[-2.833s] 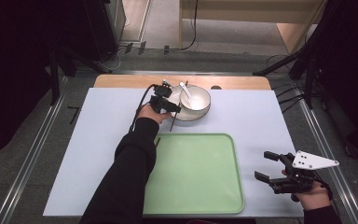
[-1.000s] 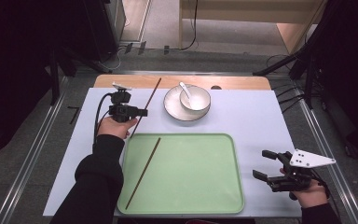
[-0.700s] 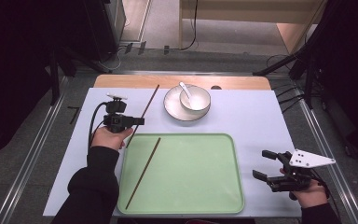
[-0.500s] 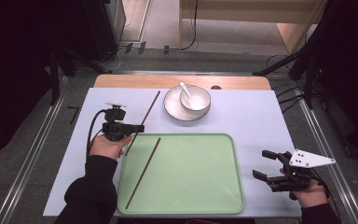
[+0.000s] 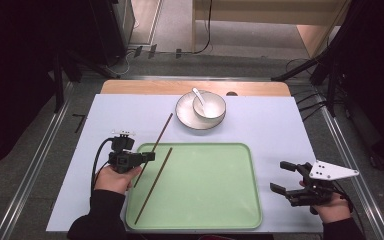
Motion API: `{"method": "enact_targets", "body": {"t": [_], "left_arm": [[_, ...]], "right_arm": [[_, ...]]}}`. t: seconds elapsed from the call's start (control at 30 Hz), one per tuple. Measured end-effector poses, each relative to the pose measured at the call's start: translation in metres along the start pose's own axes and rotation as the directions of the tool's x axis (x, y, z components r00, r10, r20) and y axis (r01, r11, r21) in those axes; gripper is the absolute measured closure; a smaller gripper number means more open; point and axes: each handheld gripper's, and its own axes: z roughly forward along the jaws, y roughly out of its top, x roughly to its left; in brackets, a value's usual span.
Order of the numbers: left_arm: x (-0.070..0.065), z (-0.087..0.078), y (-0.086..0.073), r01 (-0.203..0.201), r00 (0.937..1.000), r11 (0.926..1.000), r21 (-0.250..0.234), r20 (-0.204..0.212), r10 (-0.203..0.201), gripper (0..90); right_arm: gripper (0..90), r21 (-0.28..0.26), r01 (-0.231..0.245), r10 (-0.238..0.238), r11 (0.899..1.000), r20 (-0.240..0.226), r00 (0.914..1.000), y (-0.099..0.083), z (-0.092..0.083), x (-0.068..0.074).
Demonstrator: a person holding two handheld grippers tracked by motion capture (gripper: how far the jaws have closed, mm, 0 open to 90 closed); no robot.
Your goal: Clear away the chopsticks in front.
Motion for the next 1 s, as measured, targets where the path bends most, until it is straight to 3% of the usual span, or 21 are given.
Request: {"method": "enact_targets", "body": {"t": [0.1, 0.47, 0.6, 0.77, 1.0], "left_arm": [[-0.001, -0.002, -0.009, -0.009, 0.9999, 1.0, 0.001, 0.012, 0.009, 86.6], [0.003, -0.011, -0.047, 0.026, 0.9996, 0.9989, 0.04, 0.006, -0.026, 86.5], [0.004, -0.013, -0.057, 0.039, 0.9989, 0.9983, 0.044, 0.025, -0.04, 86.3], [0.008, -0.013, -0.062, 0.054, 0.9985, 0.9969, 0.057, 0.01, -0.055, 86.2], [0.013, 0.004, -0.064, 0.09, 0.9959, 0.9869, 0.134, -0.025, -0.087, 86.1]], "right_arm": [[16.5, -0.003, 0.003, -0.003, 1.0, -0.002, 1.0, 0.0, 0.0, 0.0], [16.5, -0.001, 0.004, -0.004, 1.0, -0.001, 1.0, 0.0, 0.0, -0.001], [16.5, 0.0, 0.002, -0.002, 1.0, 0.002, 1.0, 0.001, 0.001, -0.001], [16.5, 0.003, 0.002, -0.002, 1.0, 0.003, 1.0, 0.001, 0.001, -0.001], [16.5, 0.007, 0.003, -0.003, 1.0, -0.004, 1.0, 0.001, 0.001, -0.001]]}}
